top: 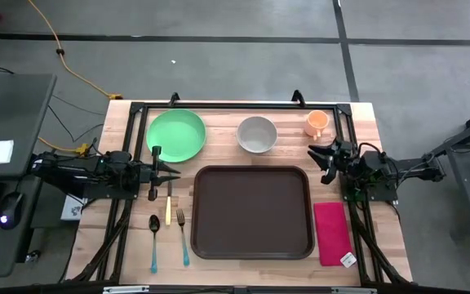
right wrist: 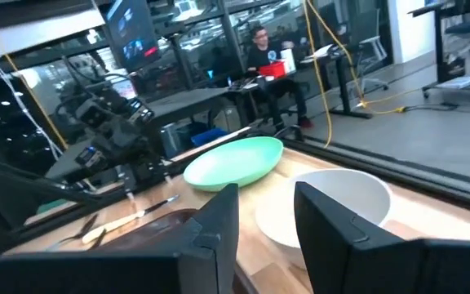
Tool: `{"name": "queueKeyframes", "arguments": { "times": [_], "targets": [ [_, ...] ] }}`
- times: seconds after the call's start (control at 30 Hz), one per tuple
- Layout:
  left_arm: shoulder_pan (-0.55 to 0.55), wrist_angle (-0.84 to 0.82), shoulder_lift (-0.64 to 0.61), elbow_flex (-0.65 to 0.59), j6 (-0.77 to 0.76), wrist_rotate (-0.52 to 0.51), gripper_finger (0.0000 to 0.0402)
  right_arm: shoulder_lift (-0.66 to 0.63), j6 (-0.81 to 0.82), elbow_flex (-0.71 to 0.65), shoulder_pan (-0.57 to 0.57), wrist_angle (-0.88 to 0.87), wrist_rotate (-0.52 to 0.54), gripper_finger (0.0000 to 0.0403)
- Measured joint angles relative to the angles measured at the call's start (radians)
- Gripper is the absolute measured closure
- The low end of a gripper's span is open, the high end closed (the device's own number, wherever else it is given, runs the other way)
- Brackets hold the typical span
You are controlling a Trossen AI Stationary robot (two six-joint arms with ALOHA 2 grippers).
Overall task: Set up tray
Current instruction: Put the yellow mug on the brown tray
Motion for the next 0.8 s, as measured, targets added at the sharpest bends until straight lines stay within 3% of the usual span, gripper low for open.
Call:
{"name": "queueKeyframes", "arguments": {
  "times": [0.27, 0.5, 0.8],
  "targets": [
    [0.0, -0.018, 0.0, 0.0, 0.0, -0.063, 0.0305, 0.001, -0.081, 0.113, 0.0, -0.117, 0.119, 0.0304],
    [0.0, -0.015, 0.0, 0.0, 0.0, -0.084, 0.0305, 0.015, -0.081, 0.303, 0.0, -0.39, 0.252, 0.0304],
    [0.0, -0.015, 0.0, 0.0, 0.0, -0.088, 0.0305, 0.209, -0.07, 0.506, 0.0, -0.57, 0.296, 0.0304]
  ]
}}
